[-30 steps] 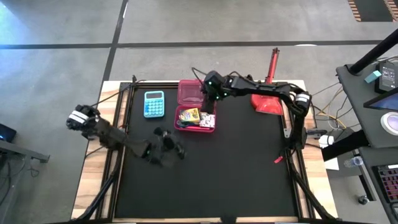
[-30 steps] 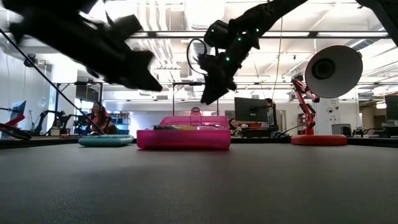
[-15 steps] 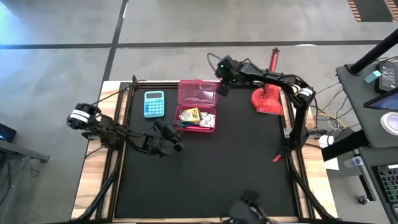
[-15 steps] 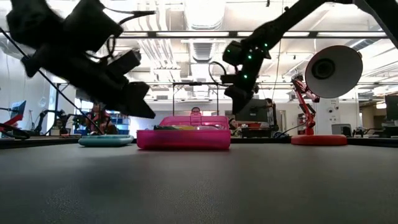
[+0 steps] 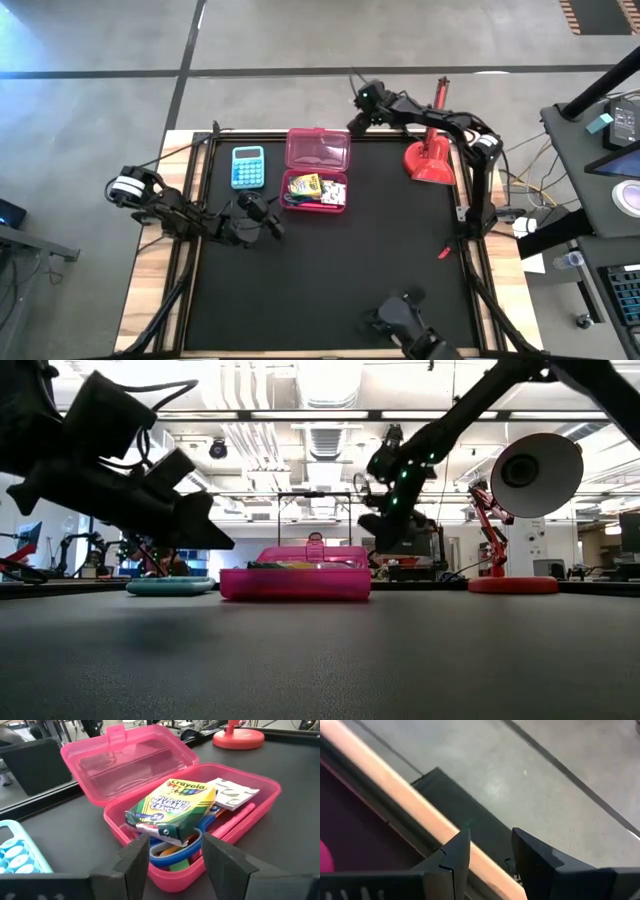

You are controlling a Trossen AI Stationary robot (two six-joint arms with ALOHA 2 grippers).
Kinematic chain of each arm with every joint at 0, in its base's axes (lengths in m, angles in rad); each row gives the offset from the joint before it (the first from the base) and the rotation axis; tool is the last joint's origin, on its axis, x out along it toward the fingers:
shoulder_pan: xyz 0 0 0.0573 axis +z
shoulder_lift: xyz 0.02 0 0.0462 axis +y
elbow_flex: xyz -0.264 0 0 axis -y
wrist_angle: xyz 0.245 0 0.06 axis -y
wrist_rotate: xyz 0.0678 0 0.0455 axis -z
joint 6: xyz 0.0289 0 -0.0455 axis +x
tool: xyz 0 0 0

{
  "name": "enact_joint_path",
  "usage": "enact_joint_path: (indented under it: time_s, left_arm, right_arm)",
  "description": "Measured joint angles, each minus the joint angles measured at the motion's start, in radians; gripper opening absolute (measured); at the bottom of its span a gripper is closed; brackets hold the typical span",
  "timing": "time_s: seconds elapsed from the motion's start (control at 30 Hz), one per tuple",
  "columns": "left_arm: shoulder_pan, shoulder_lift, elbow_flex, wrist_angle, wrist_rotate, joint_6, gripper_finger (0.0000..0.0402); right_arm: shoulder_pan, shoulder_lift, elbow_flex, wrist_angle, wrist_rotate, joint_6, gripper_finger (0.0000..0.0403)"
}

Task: Pack school essentials
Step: Close the pink supply box

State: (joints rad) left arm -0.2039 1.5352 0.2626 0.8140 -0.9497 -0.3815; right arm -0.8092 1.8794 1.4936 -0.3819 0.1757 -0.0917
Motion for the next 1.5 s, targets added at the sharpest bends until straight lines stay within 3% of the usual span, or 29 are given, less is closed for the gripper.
enact_joint_path:
  time_s: [0.27, 0.5, 0.87, 1.23, 1.33, 1.5]
  left_arm:
    - [0.003, 0.016, 0.003, 0.006, 0.006, 0.019, 0.0164]
    - [0.015, 0.098, 0.008, 0.046, 0.01, -0.005, 0.0164]
    - [0.033, 0.228, 0.045, 0.101, -0.013, -0.06, 0.0164]
    - [0.036, 0.229, 0.044, 0.131, 0.003, -0.027, 0.0164]
    - [0.036, 0.229, 0.044, 0.131, 0.005, -0.027, 0.0164]
    - [0.037, 0.229, 0.047, 0.132, 0.008, -0.026, 0.0164]
  right_arm:
    - [0.001, 0.082, -0.001, 0.068, 0.002, -0.024, 0.0134]
    - [0.017, 0.097, -0.001, 0.066, -0.127, -0.014, 0.0134]
    - [0.063, 0.092, 0.001, 0.015, -0.129, -0.048, 0.0134]
    - [0.078, 0.039, 0.002, -0.029, -0.141, -0.058, 0.0134]
    - [0.079, 0.001, 0.002, -0.046, -0.215, -0.027, 0.0134]
    - [0.09, -0.029, -0.003, -0.055, -0.434, 0.038, 0.0134]
